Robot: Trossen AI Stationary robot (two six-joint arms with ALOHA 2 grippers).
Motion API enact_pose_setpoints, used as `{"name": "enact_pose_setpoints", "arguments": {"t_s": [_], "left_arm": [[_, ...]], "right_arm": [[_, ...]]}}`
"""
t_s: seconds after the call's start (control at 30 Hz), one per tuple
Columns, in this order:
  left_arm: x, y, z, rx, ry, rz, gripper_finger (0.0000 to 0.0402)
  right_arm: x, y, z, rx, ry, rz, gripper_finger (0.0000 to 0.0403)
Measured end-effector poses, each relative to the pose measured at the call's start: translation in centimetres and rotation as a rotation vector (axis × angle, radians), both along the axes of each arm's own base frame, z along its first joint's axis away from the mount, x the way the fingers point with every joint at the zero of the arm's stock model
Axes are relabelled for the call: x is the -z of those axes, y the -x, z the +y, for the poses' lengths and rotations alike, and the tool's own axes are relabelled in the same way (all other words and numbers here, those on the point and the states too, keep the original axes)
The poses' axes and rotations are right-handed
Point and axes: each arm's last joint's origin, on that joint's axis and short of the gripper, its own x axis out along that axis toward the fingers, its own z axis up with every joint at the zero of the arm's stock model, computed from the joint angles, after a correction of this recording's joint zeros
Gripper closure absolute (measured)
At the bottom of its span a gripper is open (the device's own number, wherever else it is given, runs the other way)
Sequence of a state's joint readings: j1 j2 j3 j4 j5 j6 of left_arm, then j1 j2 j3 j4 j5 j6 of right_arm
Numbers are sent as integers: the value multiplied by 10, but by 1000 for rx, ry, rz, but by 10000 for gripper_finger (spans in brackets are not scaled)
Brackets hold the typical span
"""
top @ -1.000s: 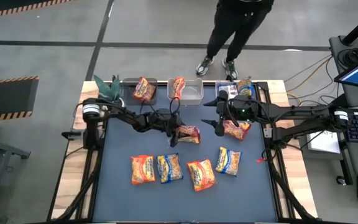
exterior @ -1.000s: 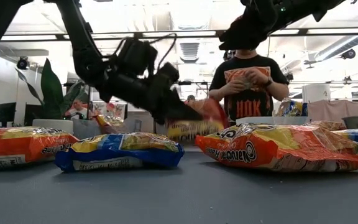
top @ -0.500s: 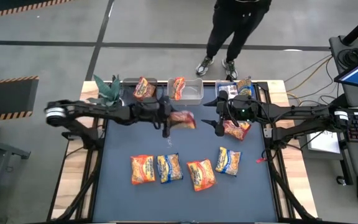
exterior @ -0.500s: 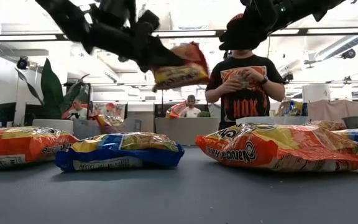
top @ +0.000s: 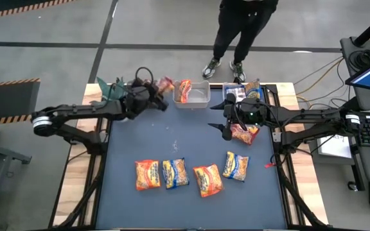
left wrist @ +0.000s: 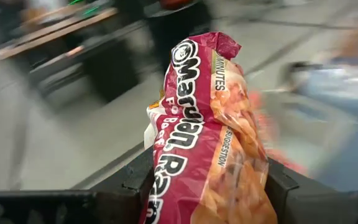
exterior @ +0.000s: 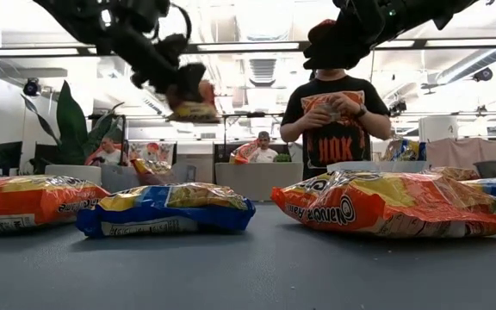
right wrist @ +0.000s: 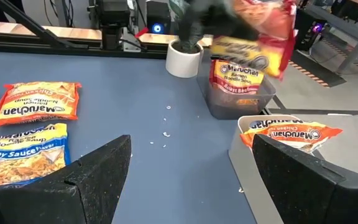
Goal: Sort Maruchan noodles
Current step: Put the left red noodle pack into the transparent black bin
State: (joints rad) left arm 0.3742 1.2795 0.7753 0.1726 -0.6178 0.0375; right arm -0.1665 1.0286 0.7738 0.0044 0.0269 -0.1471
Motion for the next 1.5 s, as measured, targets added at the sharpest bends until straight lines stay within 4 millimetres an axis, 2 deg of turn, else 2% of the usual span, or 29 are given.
{"name": "enact_pose_setpoints", "arguments": {"t_s": [0.13,0.33,0.47,0.63,0.8,1.3,1.5], "left_arm": [[13,5,20,-195,34,-16,247],[44,3,46,-336,148,-74,247],[66,-1,55,-401,180,-43,248],[81,-3,59,-463,181,-22,248],[86,-4,59,-481,196,-36,248],[84,-7,50,-472,229,-95,248],[82,-4,50,-557,218,-42,248]], "right_arm": [[0,0,0,0,0,0,77],[0,0,0,1,0,0,77],[0,0,0,1,0,0,77],[0,0,0,2,2,0,77],[0,1,-3,15,2,1,77],[2,2,-9,43,-16,4,77],[3,2,-10,46,-18,8,77]]}}
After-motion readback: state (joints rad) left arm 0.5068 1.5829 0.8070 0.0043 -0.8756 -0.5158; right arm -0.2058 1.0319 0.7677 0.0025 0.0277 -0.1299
